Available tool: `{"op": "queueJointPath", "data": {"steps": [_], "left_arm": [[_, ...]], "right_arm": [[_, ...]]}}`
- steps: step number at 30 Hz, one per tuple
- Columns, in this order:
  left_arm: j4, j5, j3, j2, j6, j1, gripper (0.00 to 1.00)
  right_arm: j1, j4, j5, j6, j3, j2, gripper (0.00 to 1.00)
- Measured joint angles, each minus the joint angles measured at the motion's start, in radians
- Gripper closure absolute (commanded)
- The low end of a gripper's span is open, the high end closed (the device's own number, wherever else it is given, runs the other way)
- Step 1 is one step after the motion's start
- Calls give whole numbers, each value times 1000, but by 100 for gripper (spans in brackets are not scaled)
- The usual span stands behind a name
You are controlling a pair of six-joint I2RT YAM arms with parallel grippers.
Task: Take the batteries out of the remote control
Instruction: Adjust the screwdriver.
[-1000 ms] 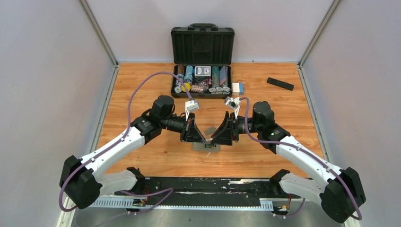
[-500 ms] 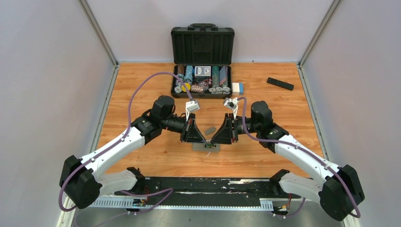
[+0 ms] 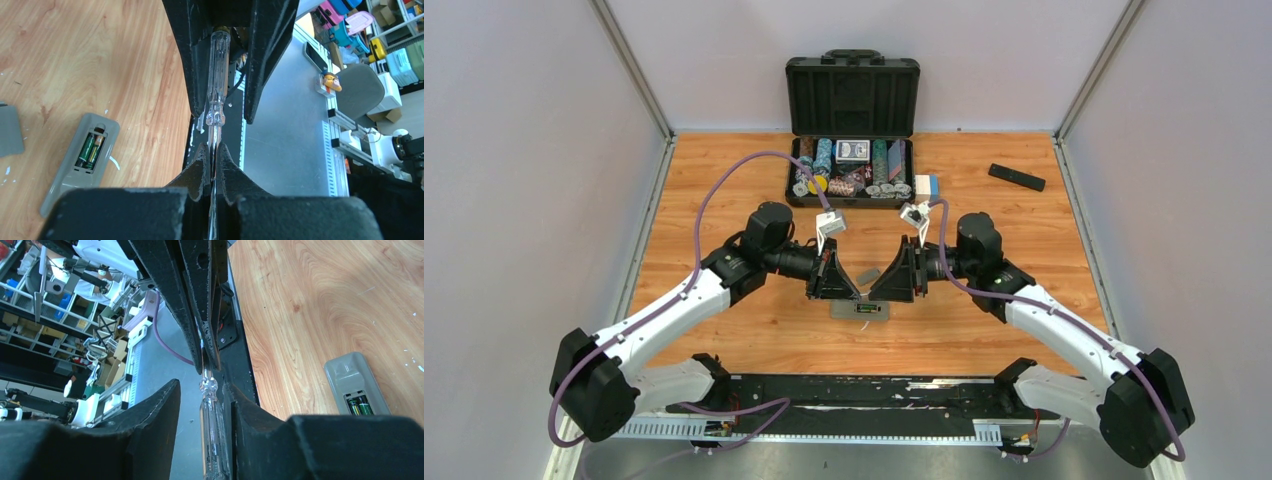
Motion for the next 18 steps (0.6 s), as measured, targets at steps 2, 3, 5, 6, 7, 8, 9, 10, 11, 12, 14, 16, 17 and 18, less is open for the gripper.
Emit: {"op": "queueJointPath", "data": {"steps": [2, 3, 5, 6, 7, 8, 9, 10, 11, 12, 14, 16, 17, 18], "left_arm": [[10, -1, -4, -2, -1, 0, 100], [14, -2, -8, -3, -2, 0, 100], [25, -3, -15, -8, -6, 0, 100], [32, -5, -19, -13, -10, -1, 100], [37, -7, -22, -16, -15, -2, 100], [43, -10, -25, -19, -19, -2, 100], [47, -14, -27, -21, -22, -2, 100], [51, -21, -31, -22, -24, -2, 100], [51, -32, -34, -23, -27, -1, 100], [53, -37, -35, -23, -31, -1, 100], [58, -47, -39, -23, -37, -1, 100], [60, -54, -39, -23, -42, 0, 100], [62, -55, -39, -23, -44, 0, 100], [63, -56, -39, -23, -45, 0, 100]], "right_arm": [[-4, 4, 3, 12, -1, 0, 66], [-5, 6, 5, 18, -1, 1, 68], [-7, 10, 5, 21, -2, 2, 70], [-10, 13, 5, 26, -4, 3, 69], [-11, 18, 5, 27, -7, 4, 64], [-15, 19, 5, 31, -9, 4, 58], [-17, 20, 5, 36, -10, 4, 52], [-21, 22, 4, 43, -10, 4, 50], [-25, 24, 3, 47, -10, 4, 49], [-30, 26, 2, 49, -11, 3, 48], [-40, 27, -3, 51, -12, 3, 50], [-48, 27, -5, 53, -16, 3, 54], [-50, 27, -5, 53, -18, 3, 57], [-53, 27, -6, 55, -20, 3, 60]]}}
